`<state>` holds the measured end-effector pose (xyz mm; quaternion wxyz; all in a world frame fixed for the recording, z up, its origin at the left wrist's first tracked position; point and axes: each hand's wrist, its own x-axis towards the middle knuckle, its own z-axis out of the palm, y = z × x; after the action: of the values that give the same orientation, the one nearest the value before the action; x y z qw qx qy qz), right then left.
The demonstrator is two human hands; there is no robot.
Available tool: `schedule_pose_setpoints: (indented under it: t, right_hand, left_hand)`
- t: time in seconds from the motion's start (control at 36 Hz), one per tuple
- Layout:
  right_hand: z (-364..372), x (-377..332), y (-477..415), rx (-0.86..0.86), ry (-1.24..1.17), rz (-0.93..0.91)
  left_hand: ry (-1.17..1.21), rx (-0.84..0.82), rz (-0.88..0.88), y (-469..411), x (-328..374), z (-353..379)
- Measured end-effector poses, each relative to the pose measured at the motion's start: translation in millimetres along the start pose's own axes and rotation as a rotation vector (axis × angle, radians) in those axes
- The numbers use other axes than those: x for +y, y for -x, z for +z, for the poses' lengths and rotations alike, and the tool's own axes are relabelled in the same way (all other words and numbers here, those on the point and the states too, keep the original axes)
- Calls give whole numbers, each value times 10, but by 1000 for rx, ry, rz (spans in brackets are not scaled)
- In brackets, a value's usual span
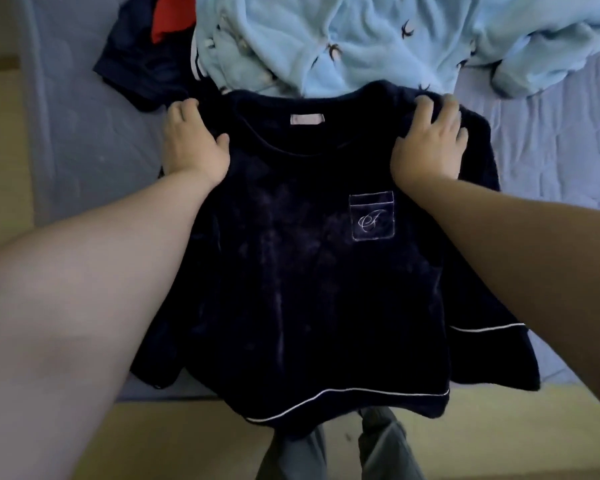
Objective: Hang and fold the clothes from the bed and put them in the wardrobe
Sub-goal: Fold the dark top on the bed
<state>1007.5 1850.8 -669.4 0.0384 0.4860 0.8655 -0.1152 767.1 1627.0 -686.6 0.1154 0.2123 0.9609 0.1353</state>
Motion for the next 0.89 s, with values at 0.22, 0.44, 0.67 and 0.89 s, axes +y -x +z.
schedule_pose_setpoints:
  t: [0.22, 0.44, 0.67, 0.89]
  right_hand:
    - [194, -662, 1324, -313, -68, -398]
    - [557, -1076, 2504, -875, -87, -613]
    - [720, -1106, 3235, -1020, 101, -555]
    - [781, -1019, 3638, -841, 302, -584]
  left_hand:
    - [46, -99, -445, 1150, -841, 82]
    - [89, -225, -846, 2394, -1805, 0]
    - [192, 76, -907, 3199, -1951, 3]
    - [660, -178, -1246, 3567, -1727, 327]
